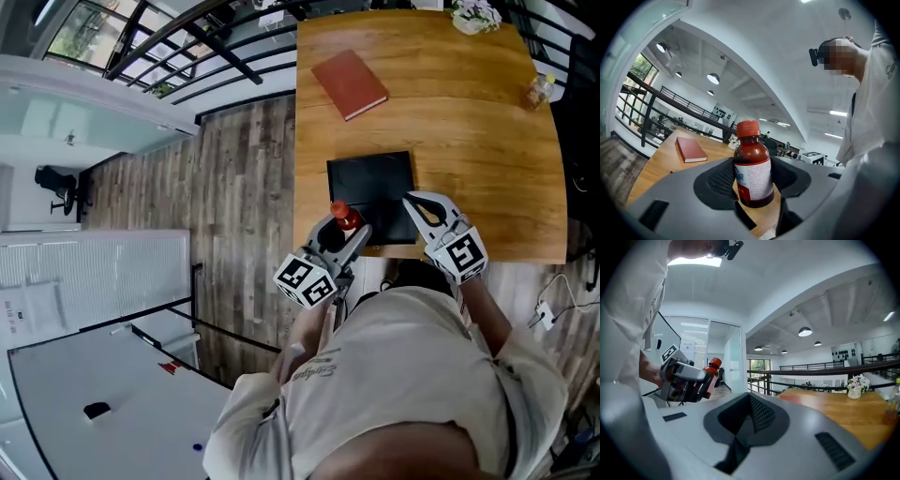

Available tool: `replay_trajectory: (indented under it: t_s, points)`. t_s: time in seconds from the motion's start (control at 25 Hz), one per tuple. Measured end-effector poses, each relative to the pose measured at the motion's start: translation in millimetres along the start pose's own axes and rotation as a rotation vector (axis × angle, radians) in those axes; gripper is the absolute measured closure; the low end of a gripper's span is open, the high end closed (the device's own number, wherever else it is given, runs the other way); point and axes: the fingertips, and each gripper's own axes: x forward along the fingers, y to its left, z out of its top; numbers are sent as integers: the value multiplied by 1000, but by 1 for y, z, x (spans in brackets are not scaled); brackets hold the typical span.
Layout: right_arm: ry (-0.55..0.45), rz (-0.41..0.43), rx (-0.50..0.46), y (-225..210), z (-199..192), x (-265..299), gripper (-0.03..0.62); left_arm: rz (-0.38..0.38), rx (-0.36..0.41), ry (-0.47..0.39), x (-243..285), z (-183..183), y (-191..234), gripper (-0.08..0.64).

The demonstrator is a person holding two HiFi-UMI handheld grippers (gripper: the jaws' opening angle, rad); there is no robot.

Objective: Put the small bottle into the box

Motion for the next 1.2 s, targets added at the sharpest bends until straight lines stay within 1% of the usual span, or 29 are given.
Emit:
replay_trajectory:
  t_s: [0.12, 0.24, 0.32, 0.48, 0.56, 0.64, 0.8, 0.92, 1.0, 1.08, 1.2]
  points:
    - [2, -14, 22, -26, -2, 1, 597, 6, 2, 9, 16, 3, 4, 324]
    - [-20, -26, 31, -43, 2, 2, 597, 19, -2, 38, 30, -1, 13, 324]
    - [-44, -28, 44, -51, 3, 1, 598, 41, -10, 64, 41, -5, 22, 324]
    - [-36, -15, 87, -62, -15, -1, 598, 85, -25, 108, 62, -14, 32, 324]
    - [-28, -15, 97, -70, -23, 0, 597, 87, -35, 125, 72, -19, 35, 324]
    - [-24, -24, 110, -75, -28, -1, 597, 82, -38, 162, 80, -26, 39, 324]
    - [-3, -57, 128, -83, -37, -2, 597, 89, -57, 228, 81, -42, 49, 324]
    - [-1, -74, 149, -84, -37, -4, 597, 140, -93, 284, 67, -60, 62, 325]
    - [4, -67, 156, -83, -40, -5, 597, 182, -128, 310, 62, -73, 72, 324]
    - [18, -53, 154, -83, -47, -8, 597, 203, -152, 326, 64, -84, 77, 324]
    - [24, -35, 160, -81, -56, -6, 597, 207, -149, 372, 70, -98, 82, 325]
